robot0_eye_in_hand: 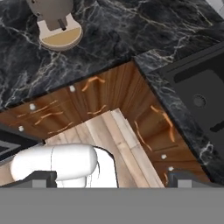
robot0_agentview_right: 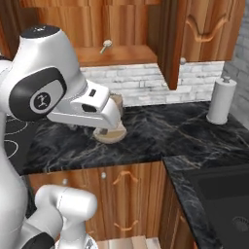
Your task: Pick up the bar soap and dish brush from the sink, and place them back in the cabinet, and close the cabinet doors.
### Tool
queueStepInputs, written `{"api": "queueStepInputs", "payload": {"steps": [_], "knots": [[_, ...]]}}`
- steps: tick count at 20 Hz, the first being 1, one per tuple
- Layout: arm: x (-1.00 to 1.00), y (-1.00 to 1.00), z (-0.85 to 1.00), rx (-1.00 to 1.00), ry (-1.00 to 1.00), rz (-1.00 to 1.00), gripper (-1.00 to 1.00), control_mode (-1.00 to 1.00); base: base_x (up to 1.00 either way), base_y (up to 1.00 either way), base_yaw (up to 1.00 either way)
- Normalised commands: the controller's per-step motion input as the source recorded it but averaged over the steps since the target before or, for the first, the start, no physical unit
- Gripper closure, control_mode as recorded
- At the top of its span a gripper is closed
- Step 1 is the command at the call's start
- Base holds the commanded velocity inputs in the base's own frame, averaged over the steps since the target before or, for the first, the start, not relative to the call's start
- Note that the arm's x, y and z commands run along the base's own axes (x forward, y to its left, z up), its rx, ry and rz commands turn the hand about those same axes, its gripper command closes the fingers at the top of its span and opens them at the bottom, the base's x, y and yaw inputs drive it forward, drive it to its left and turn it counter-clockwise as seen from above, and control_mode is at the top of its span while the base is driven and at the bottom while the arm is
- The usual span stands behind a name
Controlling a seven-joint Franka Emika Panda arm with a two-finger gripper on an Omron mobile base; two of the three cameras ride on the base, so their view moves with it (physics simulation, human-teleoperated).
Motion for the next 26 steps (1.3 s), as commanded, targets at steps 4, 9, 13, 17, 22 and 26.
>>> {"api": "queueStepInputs", "payload": {"steps": [4, 9, 13, 17, 22, 26], "knots": [[0.00, 0.00, 0.00, 0.00, 0.00, 0.00, -1.00, 1.00, 0.00, -0.04, -0.41], [0.00, 0.00, 0.00, 0.00, 0.00, 0.00, -1.00, 1.00, -0.01, -0.34, -0.38], [0.00, 0.00, 0.00, 0.00, 0.00, 0.00, -1.00, 1.00, -0.10, -0.38, -0.42], [0.00, 0.00, 0.00, 0.00, 0.00, 0.00, -1.00, 1.00, -0.08, -0.35, -0.49], [0.00, 0.00, 0.00, 0.00, 0.00, 0.00, -1.00, 1.00, -0.03, -0.37, -0.51], [0.00, 0.00, 0.00, 0.00, 0.00, 0.00, -1.00, 1.00, 0.00, -0.34, -0.51]]}}
